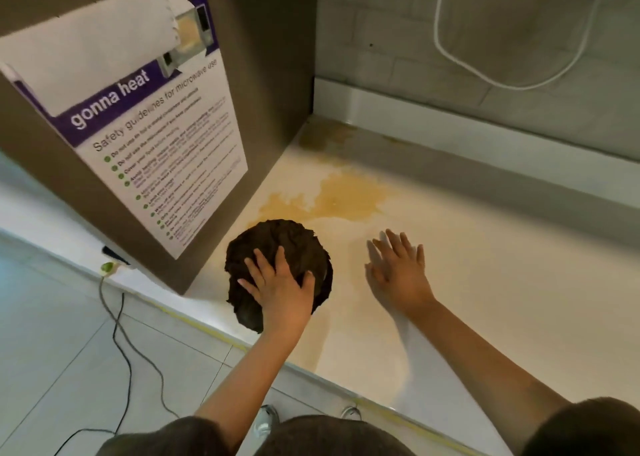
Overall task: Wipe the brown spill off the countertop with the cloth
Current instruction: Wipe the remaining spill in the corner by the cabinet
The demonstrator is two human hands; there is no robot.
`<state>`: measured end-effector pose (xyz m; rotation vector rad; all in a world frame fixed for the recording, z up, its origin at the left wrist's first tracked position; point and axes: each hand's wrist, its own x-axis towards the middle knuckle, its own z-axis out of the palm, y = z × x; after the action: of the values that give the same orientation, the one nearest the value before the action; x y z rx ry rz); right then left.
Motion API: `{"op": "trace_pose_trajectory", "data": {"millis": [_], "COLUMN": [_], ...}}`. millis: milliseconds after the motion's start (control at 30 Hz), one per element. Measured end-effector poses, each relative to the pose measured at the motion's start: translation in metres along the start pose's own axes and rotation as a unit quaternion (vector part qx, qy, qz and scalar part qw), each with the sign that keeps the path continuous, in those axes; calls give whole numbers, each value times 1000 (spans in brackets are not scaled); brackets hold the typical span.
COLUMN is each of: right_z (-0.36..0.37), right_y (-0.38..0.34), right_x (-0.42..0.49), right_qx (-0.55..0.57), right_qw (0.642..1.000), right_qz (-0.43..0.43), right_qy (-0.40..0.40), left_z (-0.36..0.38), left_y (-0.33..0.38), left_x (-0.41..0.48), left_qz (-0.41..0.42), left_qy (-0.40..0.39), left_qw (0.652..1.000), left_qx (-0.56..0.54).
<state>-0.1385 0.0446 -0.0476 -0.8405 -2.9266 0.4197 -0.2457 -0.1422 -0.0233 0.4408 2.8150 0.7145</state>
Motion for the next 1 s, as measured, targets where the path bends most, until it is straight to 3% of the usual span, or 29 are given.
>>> {"op": "trace_pose_trajectory", "data": {"millis": [200, 367, 1000], "right_z": [1, 8, 9], "right_y": [32, 35, 34], "right_x": [-3, -3, -4], "right_qx": [15, 34, 39], "right_qw": [1000, 999, 999], "right_qz": [-25, -32, -15], "right_qy": [-6, 0, 13], "left_z": [18, 28, 14], "left_y": [12, 12, -12], "left_x": [9, 15, 101], "left_qz": [-62, -73, 151], "left_qy": [68, 73, 26], "left_qw": [996, 993, 974], "left_qx": [-5, 63, 167]}}
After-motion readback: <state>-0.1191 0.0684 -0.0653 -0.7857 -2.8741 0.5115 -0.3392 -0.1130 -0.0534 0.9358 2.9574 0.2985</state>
